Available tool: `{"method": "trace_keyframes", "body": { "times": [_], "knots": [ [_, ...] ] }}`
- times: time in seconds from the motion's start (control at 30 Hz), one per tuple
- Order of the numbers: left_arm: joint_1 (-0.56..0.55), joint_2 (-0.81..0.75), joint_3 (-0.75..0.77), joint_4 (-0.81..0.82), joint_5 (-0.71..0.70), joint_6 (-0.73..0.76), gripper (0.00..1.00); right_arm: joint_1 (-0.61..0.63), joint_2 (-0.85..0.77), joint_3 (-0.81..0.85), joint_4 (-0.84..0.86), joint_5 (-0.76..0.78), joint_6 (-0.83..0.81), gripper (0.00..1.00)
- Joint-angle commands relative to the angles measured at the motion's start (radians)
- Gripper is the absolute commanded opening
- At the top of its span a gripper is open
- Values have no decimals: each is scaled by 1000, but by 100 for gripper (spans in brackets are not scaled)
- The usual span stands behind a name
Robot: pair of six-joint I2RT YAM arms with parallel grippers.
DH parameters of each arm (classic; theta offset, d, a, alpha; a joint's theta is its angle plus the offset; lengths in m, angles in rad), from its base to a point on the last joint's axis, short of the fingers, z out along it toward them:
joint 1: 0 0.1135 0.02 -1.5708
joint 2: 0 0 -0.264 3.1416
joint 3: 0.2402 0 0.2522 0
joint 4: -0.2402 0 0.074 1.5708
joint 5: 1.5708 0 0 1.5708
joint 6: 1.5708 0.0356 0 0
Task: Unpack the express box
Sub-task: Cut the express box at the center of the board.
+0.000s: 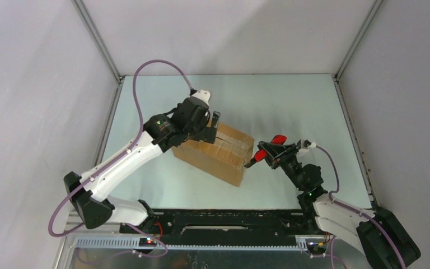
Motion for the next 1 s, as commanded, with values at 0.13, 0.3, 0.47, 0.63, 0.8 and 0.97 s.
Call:
{"method": "trace_keyframes", "body": {
  "times": [0.13, 0.3, 0.47, 0.63, 0.8, 0.97],
  "knots": [
    [-35, -86, -103, 118, -37, -147, 98, 46, 85, -7, 160, 60, -17, 0],
    [-49, -46, -78, 122, -17, -112, 98, 58, 187, -7, 276, 66, -2, 0],
    [-67, -2, -90, 108, -45, -98, 98, 64, 285, -30, 454, 99, 28, 0],
    [-73, 31, -97, 119, -57, -94, 97, 63, 241, -50, 457, 121, 10, 0],
    [-78, 44, -96, 126, -40, -92, 92, 87, 199, -39, 393, 149, -25, 0],
    [-78, 41, -100, 129, -35, -98, 91, 128, 239, -40, 410, 186, -21, 0]
  ]
}}
